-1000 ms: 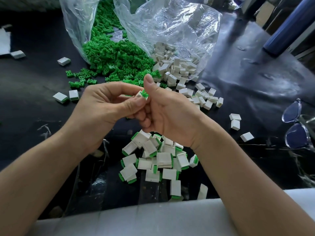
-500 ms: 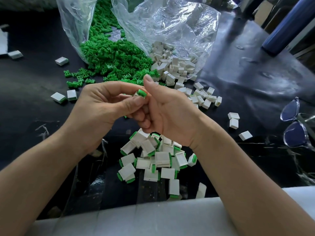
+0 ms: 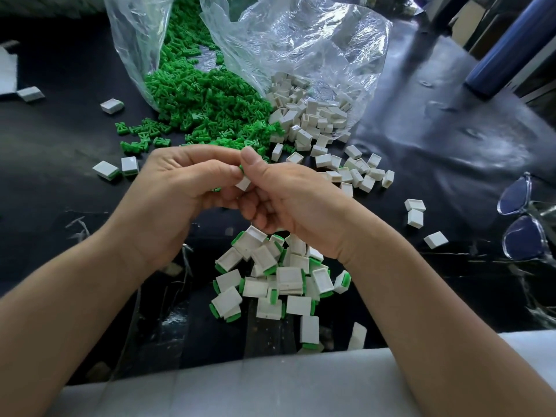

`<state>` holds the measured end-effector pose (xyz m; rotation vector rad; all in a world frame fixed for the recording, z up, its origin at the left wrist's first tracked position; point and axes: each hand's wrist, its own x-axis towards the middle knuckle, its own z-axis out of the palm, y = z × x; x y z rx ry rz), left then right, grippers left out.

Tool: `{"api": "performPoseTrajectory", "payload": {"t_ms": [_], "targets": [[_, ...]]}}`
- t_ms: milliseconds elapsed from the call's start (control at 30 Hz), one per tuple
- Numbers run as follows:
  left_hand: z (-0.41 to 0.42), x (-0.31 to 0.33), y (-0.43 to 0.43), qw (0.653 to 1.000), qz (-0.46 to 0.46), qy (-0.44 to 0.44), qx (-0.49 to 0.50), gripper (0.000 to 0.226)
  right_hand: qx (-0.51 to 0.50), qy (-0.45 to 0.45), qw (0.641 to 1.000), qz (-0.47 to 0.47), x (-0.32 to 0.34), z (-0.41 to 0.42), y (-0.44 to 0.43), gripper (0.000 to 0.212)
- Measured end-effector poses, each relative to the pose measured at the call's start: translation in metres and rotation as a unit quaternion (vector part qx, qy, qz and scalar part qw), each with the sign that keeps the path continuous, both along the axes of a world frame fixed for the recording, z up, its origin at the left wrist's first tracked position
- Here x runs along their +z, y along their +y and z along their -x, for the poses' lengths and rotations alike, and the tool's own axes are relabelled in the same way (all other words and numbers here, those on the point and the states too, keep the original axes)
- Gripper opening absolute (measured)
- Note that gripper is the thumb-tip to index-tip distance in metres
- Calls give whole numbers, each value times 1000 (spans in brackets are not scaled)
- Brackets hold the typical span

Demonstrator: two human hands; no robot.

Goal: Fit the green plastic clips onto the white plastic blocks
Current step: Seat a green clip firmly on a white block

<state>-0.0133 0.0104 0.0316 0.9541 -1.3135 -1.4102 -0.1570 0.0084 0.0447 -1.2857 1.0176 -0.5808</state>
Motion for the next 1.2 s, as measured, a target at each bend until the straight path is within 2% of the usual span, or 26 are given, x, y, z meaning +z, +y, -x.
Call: {"api": "performPoseTrajectory", "payload": {"t_ms": [467, 733, 900, 1200], "targets": [[4, 2, 3, 998, -28, 51, -5, 15, -21, 71, 994, 75, 4, -8, 7, 38], [4, 1, 3, 997, -35, 61, 9, 27, -38, 62, 993, 96, -1, -10, 7, 35], [3, 0, 2, 997, -32, 73, -1, 23, -31, 36, 992, 118, -1, -8, 6, 32], [2, 0, 3, 997, -16, 74, -6, 19, -9, 59, 988, 141, 1, -8, 8, 28]]}}
